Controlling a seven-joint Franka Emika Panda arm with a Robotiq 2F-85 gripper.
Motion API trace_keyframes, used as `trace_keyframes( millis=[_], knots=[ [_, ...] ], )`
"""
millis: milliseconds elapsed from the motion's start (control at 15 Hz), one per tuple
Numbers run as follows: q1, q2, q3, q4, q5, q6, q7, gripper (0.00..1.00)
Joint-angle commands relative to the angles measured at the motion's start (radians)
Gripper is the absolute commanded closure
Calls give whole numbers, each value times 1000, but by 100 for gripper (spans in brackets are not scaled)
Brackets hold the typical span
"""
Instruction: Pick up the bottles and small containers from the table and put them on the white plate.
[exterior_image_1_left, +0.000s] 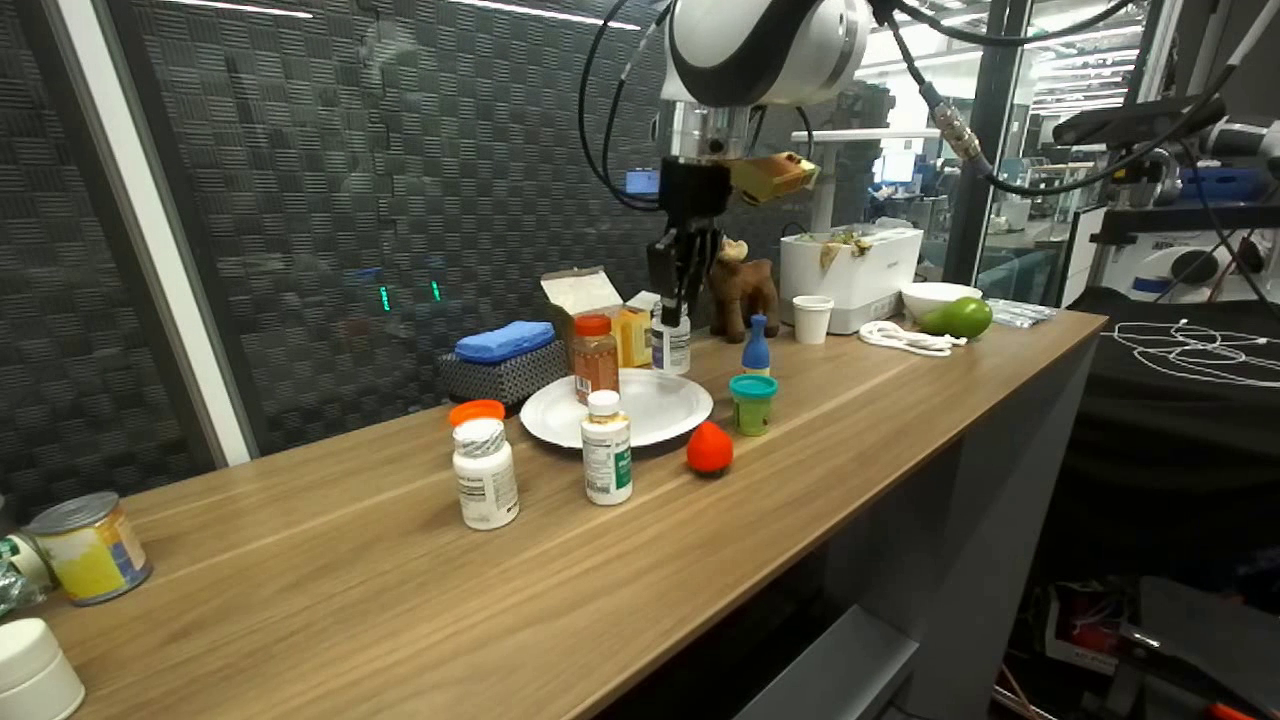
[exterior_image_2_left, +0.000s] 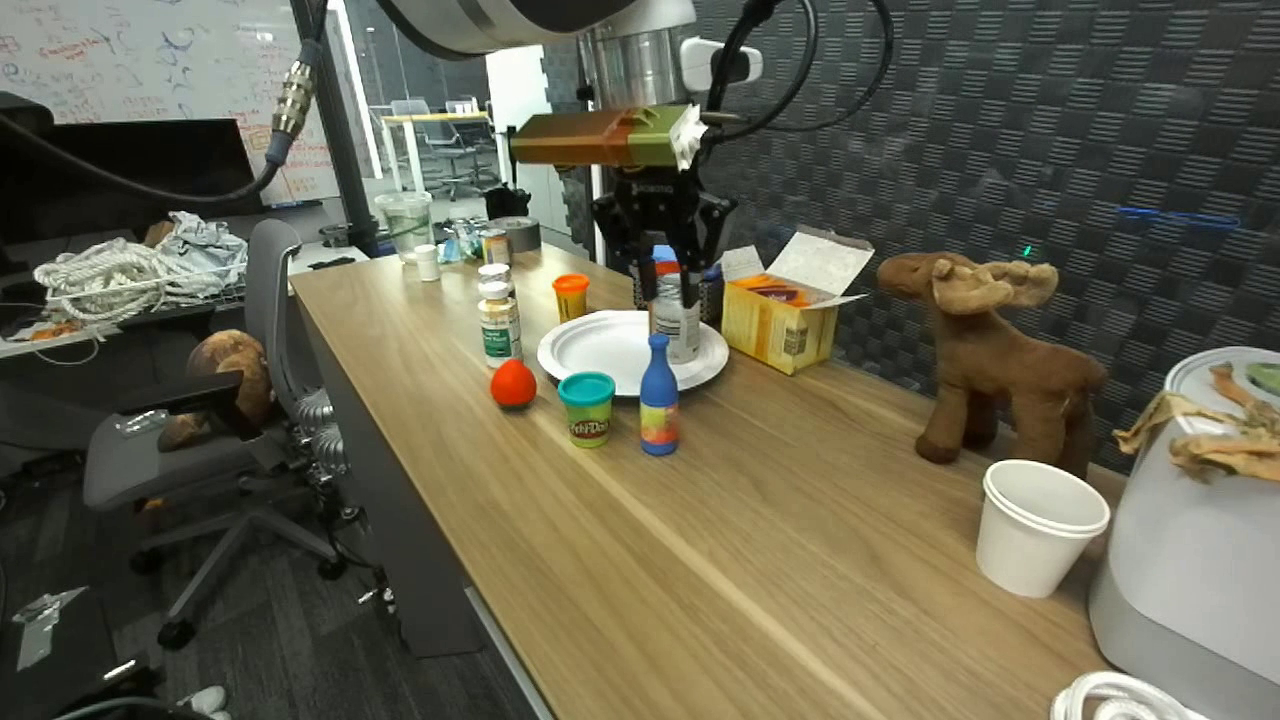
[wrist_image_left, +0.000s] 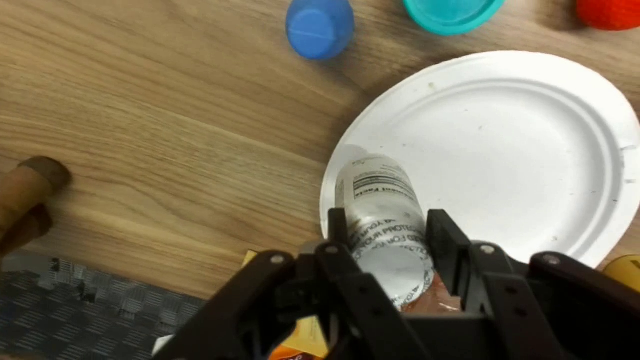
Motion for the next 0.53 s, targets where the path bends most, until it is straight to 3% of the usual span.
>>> trace_keyframes(
  millis=[0, 467],
  knots=[
    [0, -14, 26, -18, 33, 2, -102, 81],
    [-13, 23, 37, -12, 80, 27, -196, 81]
  ],
)
